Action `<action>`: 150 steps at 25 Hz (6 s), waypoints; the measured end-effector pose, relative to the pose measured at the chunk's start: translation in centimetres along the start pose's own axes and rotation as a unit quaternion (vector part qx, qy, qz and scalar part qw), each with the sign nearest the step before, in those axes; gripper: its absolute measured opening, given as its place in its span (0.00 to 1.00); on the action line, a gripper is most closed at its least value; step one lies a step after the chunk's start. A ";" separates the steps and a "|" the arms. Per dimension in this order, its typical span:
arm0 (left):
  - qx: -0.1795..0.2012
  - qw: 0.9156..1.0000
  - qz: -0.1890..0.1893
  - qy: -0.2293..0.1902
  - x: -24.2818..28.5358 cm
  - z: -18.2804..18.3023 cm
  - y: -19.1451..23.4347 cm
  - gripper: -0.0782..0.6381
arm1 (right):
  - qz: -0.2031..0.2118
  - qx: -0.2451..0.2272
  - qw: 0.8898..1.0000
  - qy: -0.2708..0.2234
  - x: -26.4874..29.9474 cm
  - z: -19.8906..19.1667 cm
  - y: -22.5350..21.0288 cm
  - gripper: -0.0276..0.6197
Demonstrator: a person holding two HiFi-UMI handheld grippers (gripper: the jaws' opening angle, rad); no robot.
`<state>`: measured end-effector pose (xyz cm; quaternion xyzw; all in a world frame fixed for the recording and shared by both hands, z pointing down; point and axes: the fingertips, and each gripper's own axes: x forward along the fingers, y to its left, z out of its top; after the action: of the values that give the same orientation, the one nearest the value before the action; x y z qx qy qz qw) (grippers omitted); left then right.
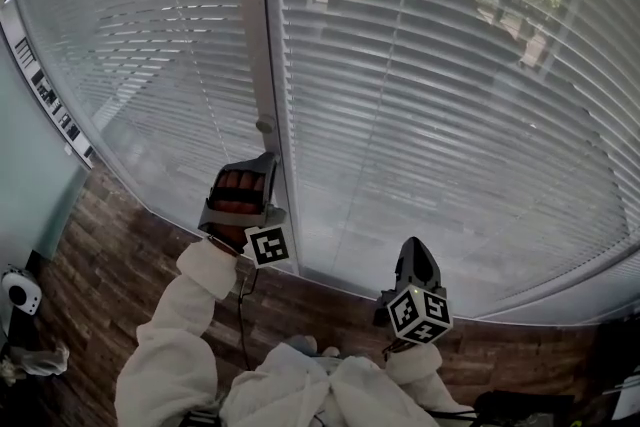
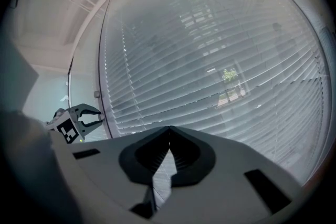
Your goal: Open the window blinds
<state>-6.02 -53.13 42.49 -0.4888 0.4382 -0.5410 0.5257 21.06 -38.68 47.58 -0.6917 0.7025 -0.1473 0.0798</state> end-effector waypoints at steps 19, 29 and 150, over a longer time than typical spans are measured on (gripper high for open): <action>-0.841 0.495 -0.205 -0.073 -1.4 -0.9 -1.3 0.33 | -0.001 0.013 1.000 0.008 -1.0 -0.6 -0.3 0.06; -0.962 0.168 -0.187 -0.109 -0.5 -1.2 -0.3 0.32 | 0.003 0.015 1.000 0.014 -0.8 -0.9 -0.3 0.06; -0.783 0.558 -0.182 -0.205 -11.3 9.6 1.2 0.11 | 0.011 -0.040 0.999 -0.002 -1.3 0.3 1.2 0.06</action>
<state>3.26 -41.58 41.89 -0.8754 0.4711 0.0457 -0.0984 20.09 -37.43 46.80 -0.6866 0.7154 -0.1168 0.0556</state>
